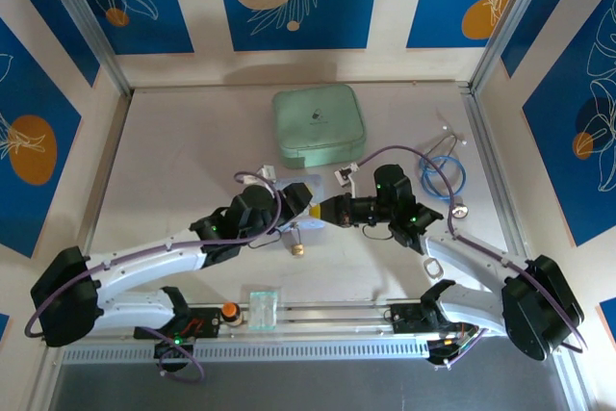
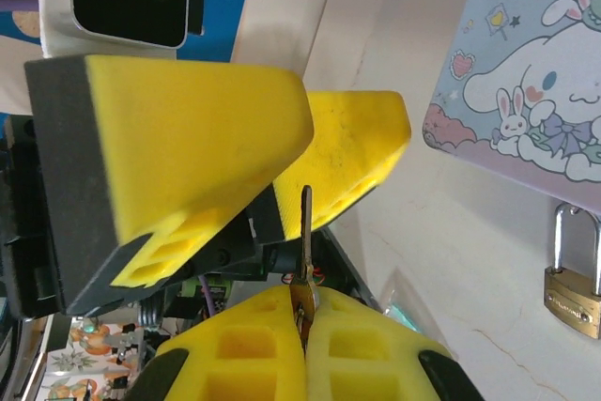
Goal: Unlock the padlock with the key
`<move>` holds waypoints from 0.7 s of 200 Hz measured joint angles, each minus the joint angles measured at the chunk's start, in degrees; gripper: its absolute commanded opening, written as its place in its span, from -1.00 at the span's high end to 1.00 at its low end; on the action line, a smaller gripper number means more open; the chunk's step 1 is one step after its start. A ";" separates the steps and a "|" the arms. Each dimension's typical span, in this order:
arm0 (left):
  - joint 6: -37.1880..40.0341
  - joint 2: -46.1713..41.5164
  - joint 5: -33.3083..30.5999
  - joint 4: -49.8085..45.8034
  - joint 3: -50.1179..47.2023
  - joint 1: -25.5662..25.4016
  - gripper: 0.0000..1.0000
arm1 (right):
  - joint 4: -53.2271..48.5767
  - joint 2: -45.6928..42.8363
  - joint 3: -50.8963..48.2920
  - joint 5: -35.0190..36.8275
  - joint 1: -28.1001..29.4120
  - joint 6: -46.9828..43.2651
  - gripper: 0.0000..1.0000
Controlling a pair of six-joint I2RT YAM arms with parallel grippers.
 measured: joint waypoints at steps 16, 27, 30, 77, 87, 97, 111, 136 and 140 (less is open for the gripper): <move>0.46 0.00 1.11 1.73 0.02 0.00 0.44 | 1.07 0.42 0.00 -0.50 0.00 0.33 1.00; 0.11 0.00 1.57 2.36 0.00 0.00 0.54 | 1.84 0.68 0.00 -0.76 0.00 0.57 1.00; 0.44 0.00 1.86 2.51 0.00 0.00 0.55 | 2.05 0.74 0.00 -0.76 0.00 0.61 1.00; -1.31 0.57 3.63 3.54 0.00 0.17 1.00 | 4.55 1.75 0.02 -1.01 -0.04 1.42 1.00; -1.86 0.70 3.89 3.52 0.00 0.24 1.00 | 4.74 2.19 0.02 -1.01 -0.07 1.44 0.95; -1.92 0.72 4.09 3.30 -0.02 0.39 1.00 | 5.35 2.71 0.02 -1.01 -0.07 1.60 0.91; -1.95 0.72 4.26 3.04 -0.02 0.66 1.00 | 5.95 3.23 0.02 -1.25 -0.07 1.79 0.51; -3.15 0.72 4.59 3.23 -0.02 1.29 1.00 | 5.95 3.48 0.13 -1.27 -0.59 3.34 -0.20; -3.32 0.72 4.55 3.56 0.00 1.44 1.00 | 5.92 3.48 0.13 -1.18 -0.74 3.19 -0.25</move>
